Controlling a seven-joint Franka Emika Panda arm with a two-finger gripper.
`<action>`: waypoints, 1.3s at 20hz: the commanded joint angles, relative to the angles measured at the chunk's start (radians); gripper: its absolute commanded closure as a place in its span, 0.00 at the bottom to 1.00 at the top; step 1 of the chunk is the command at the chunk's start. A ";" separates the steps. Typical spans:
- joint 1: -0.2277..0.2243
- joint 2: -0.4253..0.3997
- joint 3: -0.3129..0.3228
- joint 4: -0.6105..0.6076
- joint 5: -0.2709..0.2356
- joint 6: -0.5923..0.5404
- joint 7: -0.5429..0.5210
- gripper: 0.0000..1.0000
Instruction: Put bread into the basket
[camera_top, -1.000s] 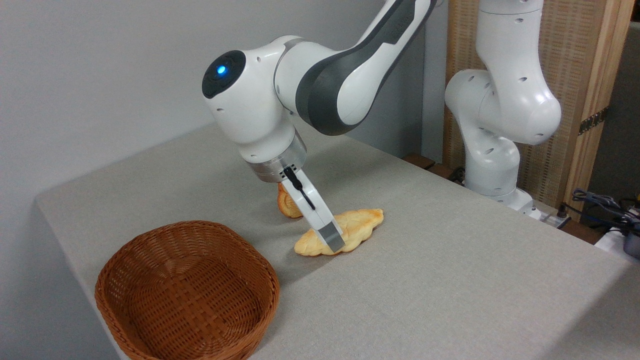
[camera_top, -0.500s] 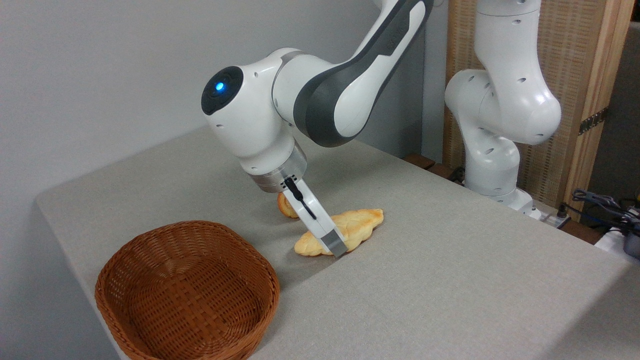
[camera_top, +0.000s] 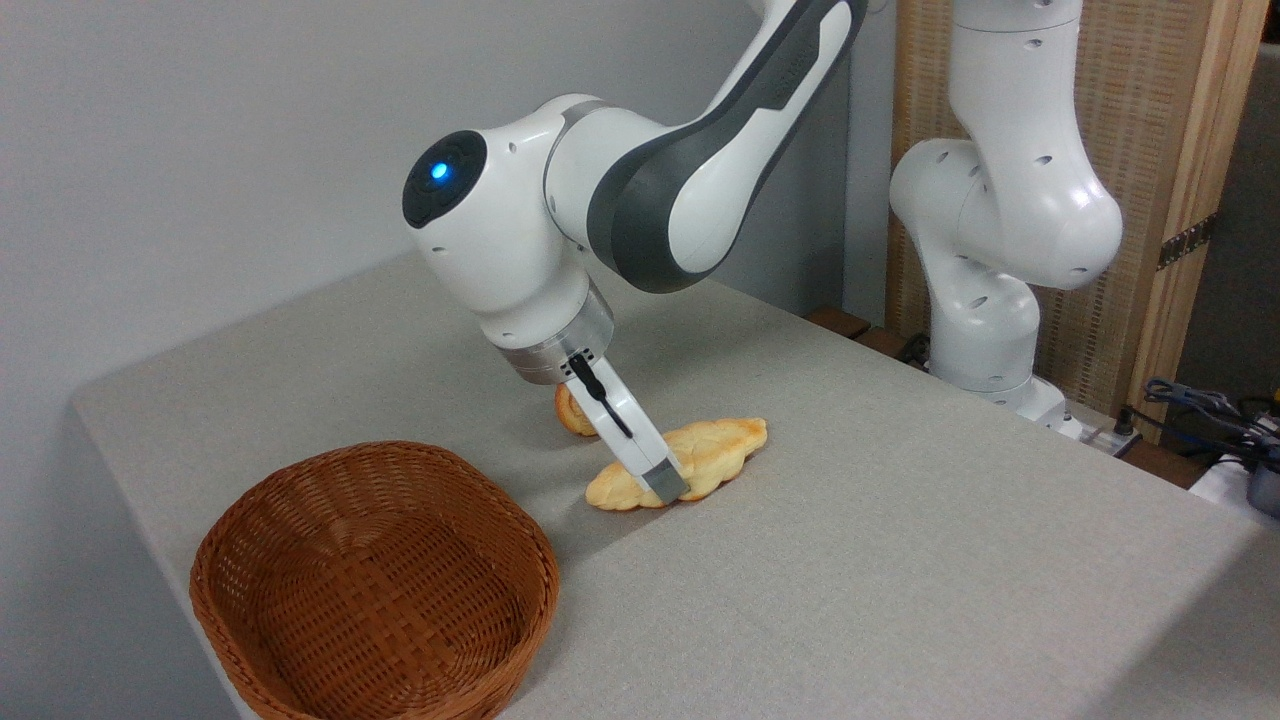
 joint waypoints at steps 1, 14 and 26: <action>-0.003 -0.012 0.006 0.001 -0.005 -0.005 -0.013 0.52; 0.001 -0.037 0.008 0.028 -0.003 -0.013 -0.016 0.52; 0.003 -0.011 0.008 0.209 -0.005 0.053 -0.015 0.49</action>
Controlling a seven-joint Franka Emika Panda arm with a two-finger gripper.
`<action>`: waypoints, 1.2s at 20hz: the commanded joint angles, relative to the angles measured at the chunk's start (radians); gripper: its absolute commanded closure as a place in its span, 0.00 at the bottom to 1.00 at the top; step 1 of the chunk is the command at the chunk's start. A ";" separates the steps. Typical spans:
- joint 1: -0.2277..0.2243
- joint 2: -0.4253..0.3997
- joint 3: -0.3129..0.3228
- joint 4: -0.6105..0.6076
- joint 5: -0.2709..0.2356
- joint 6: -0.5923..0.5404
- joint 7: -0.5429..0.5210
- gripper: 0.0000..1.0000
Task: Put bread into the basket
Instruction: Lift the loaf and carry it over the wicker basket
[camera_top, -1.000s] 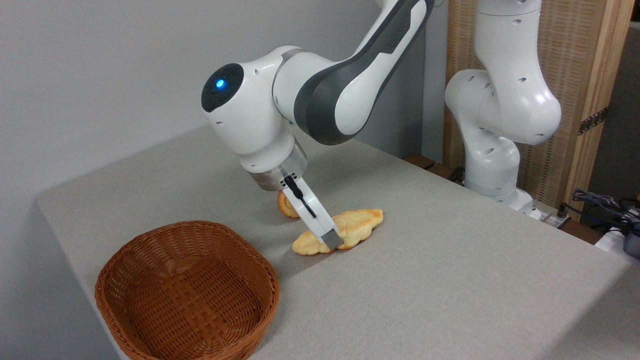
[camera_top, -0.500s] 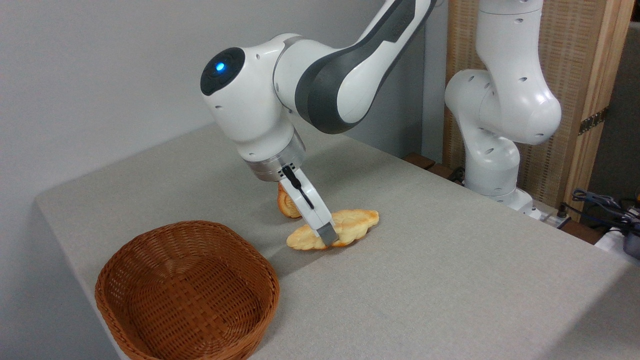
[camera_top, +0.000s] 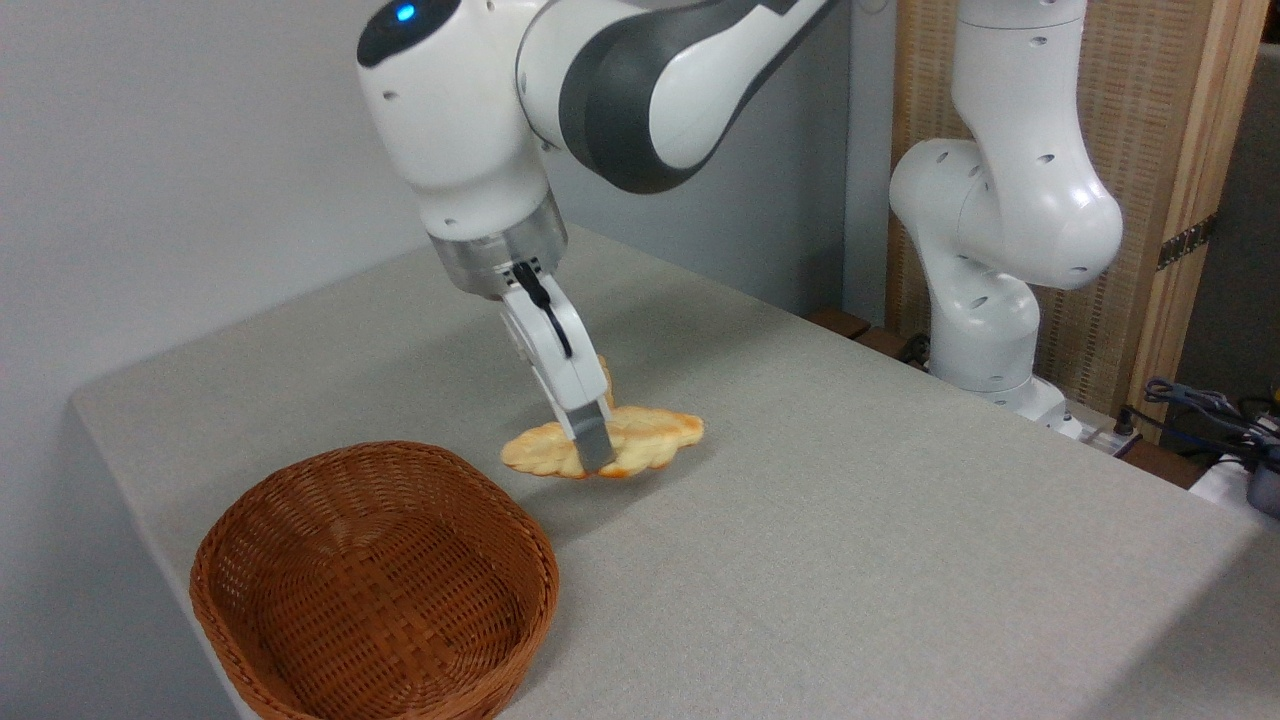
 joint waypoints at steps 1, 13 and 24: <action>-0.002 0.026 0.007 0.057 -0.006 0.059 -0.014 0.49; 0.001 0.061 0.065 0.133 -0.134 0.190 -0.179 0.45; 0.000 0.083 0.064 0.134 -0.223 0.340 -0.378 0.42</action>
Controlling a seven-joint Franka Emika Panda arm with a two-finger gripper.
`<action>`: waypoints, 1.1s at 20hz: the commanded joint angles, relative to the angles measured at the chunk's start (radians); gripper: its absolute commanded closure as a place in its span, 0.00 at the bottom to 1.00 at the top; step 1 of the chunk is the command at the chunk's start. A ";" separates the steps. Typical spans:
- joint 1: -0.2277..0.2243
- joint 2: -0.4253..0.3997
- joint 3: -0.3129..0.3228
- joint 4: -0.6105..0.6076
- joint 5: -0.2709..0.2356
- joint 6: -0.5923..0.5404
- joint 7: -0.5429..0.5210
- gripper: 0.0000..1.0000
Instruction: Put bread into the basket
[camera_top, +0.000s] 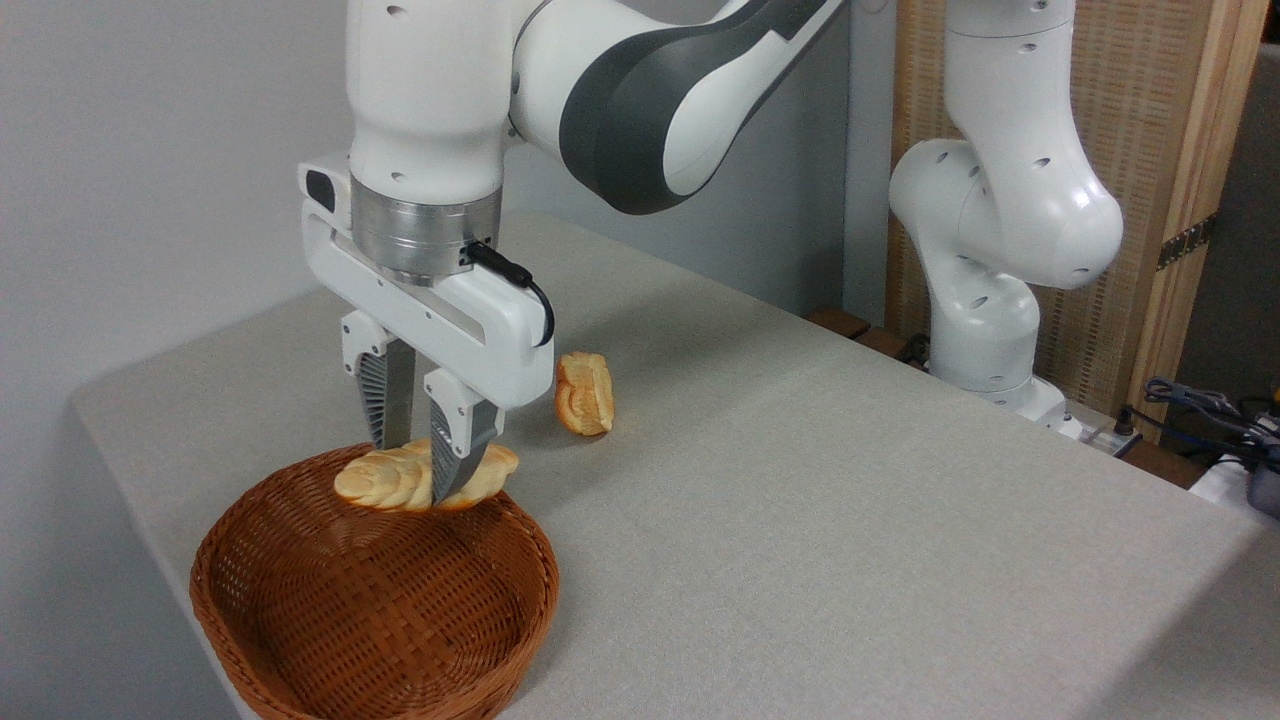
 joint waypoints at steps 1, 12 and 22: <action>-0.009 0.007 0.013 0.014 -0.032 0.022 -0.023 0.41; -0.007 0.008 0.015 0.013 -0.042 0.140 -0.038 0.00; -0.007 0.008 0.015 0.013 -0.036 0.139 -0.033 0.00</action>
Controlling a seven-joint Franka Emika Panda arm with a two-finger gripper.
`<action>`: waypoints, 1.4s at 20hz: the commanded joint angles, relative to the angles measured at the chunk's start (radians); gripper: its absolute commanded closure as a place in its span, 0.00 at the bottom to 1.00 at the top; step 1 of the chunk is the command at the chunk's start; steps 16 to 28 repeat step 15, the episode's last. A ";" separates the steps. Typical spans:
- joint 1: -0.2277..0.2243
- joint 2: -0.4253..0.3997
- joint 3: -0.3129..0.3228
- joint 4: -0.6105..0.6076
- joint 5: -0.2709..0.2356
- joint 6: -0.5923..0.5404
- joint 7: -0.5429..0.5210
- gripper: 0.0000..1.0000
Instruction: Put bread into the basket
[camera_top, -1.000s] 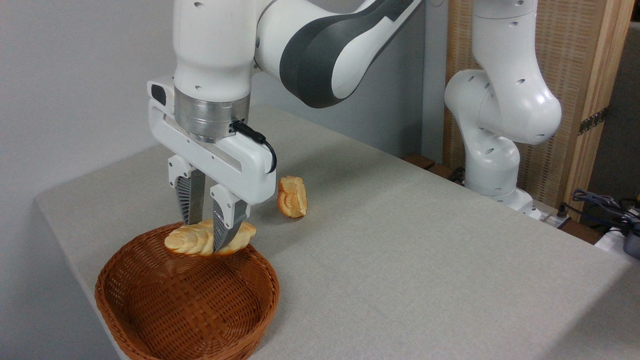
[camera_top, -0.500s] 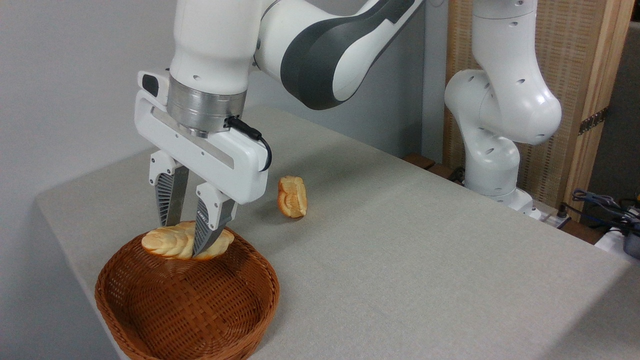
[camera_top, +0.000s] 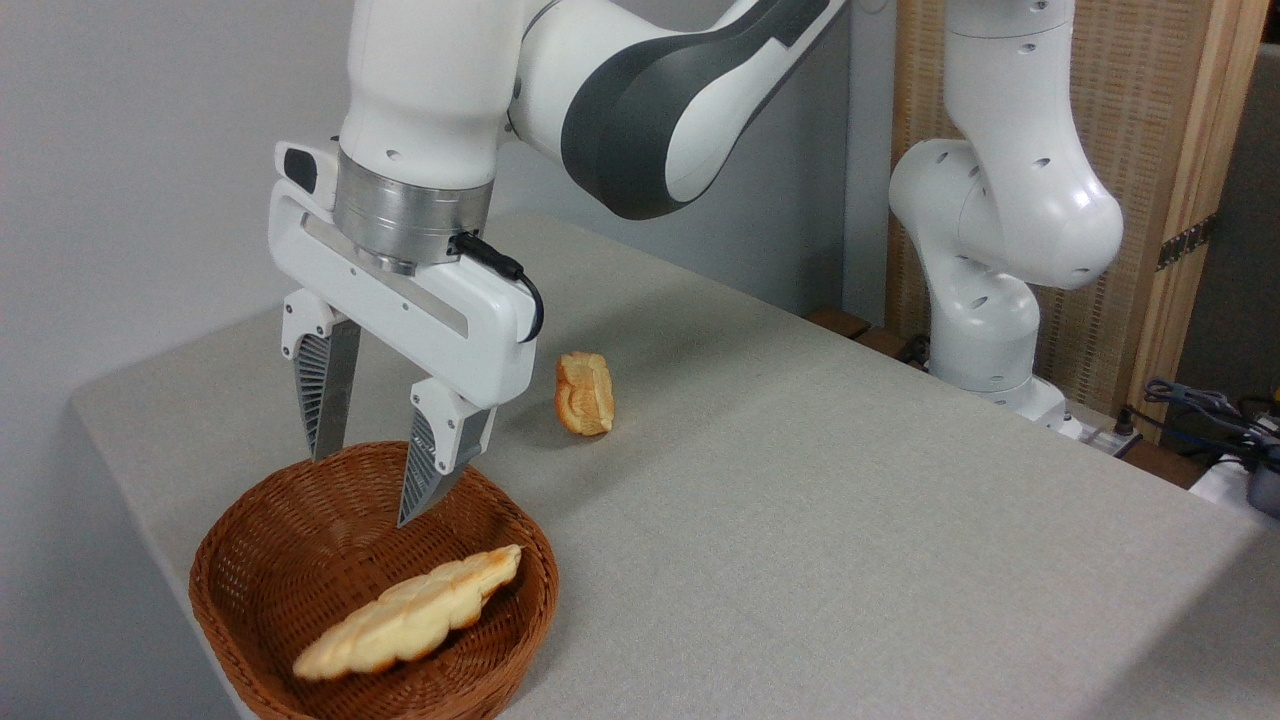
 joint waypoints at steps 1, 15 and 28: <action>-0.009 0.004 0.013 0.011 -0.010 0.010 -0.003 0.00; -0.010 -0.045 0.013 0.008 0.189 -0.309 0.201 0.00; -0.010 -0.045 0.013 0.008 0.189 -0.309 0.201 0.00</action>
